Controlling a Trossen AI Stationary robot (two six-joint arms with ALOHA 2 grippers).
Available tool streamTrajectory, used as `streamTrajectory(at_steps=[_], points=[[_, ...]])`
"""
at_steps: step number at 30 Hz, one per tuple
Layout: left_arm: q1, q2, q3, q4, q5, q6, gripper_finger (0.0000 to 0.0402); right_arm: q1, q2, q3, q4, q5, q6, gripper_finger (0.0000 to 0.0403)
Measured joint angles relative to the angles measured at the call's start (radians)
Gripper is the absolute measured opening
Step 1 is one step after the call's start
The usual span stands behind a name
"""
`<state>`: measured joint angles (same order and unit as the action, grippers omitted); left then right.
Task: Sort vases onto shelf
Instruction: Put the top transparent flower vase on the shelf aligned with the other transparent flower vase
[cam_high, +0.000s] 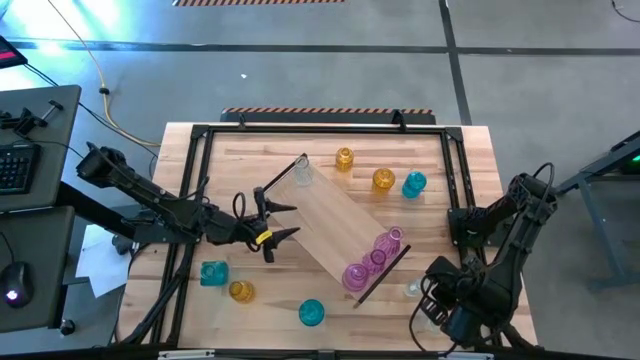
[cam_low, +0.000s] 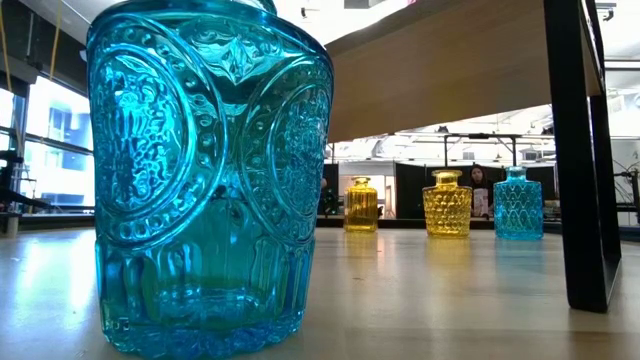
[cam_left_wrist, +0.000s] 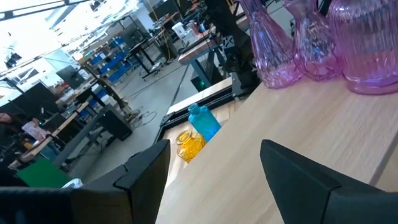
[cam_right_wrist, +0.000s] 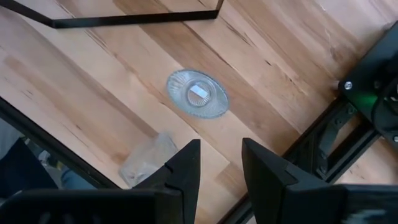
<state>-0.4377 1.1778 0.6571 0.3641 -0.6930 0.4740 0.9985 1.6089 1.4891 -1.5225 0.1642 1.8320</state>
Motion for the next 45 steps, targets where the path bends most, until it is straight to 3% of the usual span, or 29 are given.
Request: streamTrajectory(at_steps=[17,22,26,36,45], points=[[-0.001,0.000,0.000,-0.005,-0.003,0.000,0.0241,0.004,0.000,-0.003,-0.035,0.073,0.020,0.0099],[-0.001,0.000,0.000,-0.020,-0.003,0.001,0.0241,0.003,0.000,-0.110,0.031,0.046,0.030,0.0100],[-0.001,0.000,0.000,-0.028,-0.003,0.002,0.0241,0.004,-0.015,-0.233,0.164,-0.027,0.024,0.0122],[-0.001,0.000,0.000,-0.027,-0.003,0.035,0.0241,-0.019,-0.079,-0.308,0.218,0.047,0.027,0.0221],[-0.001,0.000,0.000,-0.029,-0.003,0.035,0.0241,-0.044,-0.042,-0.309,0.239,0.055,-0.008,0.0229]])
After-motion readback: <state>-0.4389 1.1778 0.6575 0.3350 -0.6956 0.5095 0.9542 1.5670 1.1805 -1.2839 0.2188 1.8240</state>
